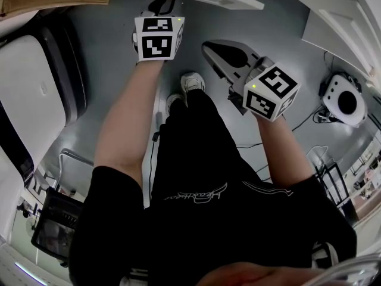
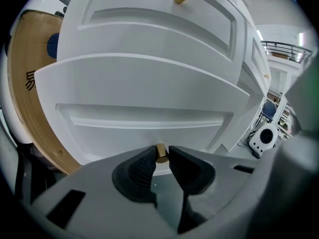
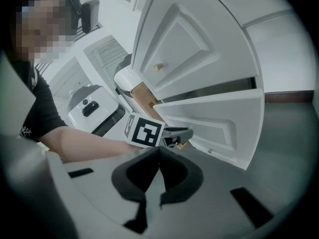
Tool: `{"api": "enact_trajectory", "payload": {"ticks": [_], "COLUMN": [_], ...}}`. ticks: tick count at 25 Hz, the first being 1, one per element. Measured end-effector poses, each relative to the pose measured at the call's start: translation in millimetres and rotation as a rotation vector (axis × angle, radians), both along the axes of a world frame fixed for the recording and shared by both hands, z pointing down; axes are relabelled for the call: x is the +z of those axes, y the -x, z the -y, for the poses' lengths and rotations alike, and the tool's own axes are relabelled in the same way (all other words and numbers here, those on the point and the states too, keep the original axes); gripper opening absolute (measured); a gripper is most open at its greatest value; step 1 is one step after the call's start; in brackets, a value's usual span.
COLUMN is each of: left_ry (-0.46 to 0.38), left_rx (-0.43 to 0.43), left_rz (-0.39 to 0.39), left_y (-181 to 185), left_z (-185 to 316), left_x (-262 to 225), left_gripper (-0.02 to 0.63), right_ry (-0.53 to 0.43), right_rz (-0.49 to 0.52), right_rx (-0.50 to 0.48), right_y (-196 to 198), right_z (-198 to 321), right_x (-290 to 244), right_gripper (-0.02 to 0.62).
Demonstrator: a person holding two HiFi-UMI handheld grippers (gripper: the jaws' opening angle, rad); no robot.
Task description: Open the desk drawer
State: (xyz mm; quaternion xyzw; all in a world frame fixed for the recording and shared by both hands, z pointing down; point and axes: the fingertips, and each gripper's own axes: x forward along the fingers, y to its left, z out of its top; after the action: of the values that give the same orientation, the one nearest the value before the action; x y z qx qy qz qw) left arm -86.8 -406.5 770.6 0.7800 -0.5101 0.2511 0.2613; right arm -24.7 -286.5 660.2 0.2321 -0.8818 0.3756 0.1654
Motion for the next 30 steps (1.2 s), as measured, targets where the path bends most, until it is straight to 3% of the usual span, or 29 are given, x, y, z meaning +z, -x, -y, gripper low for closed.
{"api": "enact_trajectory", "payload": {"ticks": [15, 30], "left_ry": [0.046, 0.057], "left_rx": [0.009, 0.047], "left_rz": [-0.021, -0.007], "left_y": [4, 11], "left_z": [-41, -92], "left_x": [3, 1], "left_gripper": [0.083, 0.081], "right_ry": [0.010, 0.013], "right_rz": [0.008, -0.007], "right_rx": [0.030, 0.133], "right_y": [-10, -34], "right_z": [-13, -48], "right_x": [-5, 2], "right_gripper": [0.005, 0.005]}}
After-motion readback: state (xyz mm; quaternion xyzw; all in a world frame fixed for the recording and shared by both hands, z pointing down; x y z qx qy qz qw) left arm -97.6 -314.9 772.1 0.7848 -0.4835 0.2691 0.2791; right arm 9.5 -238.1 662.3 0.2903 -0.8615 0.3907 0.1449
